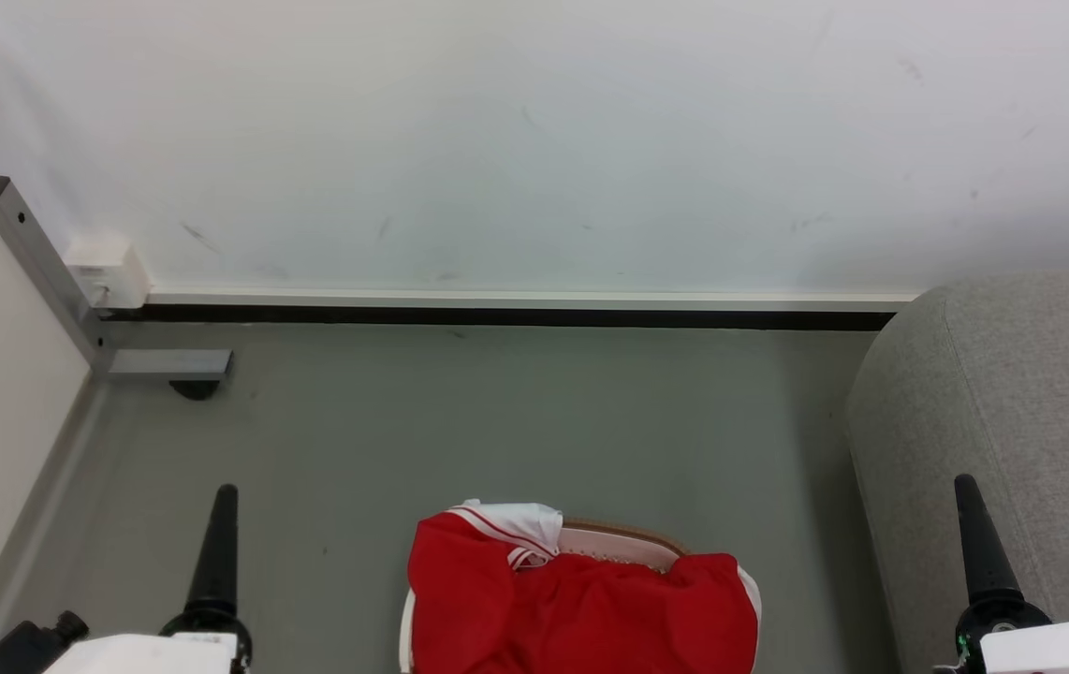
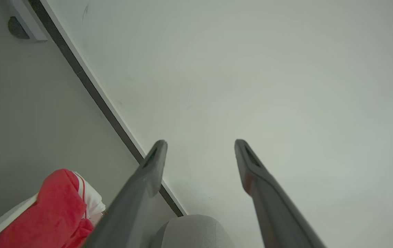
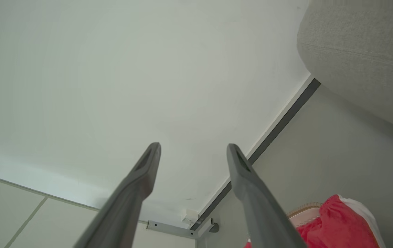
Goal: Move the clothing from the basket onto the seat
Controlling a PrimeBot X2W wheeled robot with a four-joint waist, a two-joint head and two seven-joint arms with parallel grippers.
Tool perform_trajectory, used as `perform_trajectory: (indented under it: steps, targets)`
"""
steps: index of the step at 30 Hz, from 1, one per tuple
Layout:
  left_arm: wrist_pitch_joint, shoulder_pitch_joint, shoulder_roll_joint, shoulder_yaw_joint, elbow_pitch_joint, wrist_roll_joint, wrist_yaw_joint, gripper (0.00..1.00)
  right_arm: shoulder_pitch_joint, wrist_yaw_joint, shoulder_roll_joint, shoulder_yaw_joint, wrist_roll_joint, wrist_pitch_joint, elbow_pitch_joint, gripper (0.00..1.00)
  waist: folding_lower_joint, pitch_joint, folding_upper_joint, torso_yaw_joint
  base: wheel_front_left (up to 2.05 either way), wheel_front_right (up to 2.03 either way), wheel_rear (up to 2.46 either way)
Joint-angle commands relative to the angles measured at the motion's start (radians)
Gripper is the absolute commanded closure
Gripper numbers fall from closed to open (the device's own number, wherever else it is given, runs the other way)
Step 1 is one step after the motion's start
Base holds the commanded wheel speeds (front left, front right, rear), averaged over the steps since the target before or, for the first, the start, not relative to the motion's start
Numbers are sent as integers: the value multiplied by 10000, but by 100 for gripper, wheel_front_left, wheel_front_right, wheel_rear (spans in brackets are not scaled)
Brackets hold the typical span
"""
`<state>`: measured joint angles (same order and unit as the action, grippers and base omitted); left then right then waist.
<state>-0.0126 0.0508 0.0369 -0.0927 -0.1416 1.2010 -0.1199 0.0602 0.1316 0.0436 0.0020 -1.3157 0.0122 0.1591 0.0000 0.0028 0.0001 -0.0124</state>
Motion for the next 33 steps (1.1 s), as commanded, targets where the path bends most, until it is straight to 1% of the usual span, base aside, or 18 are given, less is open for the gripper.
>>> perform_trajectory:
  steps: [1,10,17,24,33]
  targets:
    - [-139,12,87,11,303,-617,79,0,207,-4,155,111,573,141,-257,0,0,-2,-1,-13,0,0,0]
    - [-477,-169,99,257,551,-2874,315,0,153,-5,216,291,2724,473,-469,0,0,-36,-1,-79,0,0,0]
    - [-711,-317,168,441,594,-4461,683,0,49,-6,275,422,4380,713,-488,0,0,-94,-1,-112,0,0,0]
    - [-928,-409,226,582,527,-5399,929,0,-43,-7,241,458,5710,929,-229,0,0,-143,-1,-118,0,0,0]
    - [-1163,-477,354,748,544,-6379,1126,0,-147,-8,166,529,6767,1175,-222,0,0,-242,-1,-87,0,0,0]
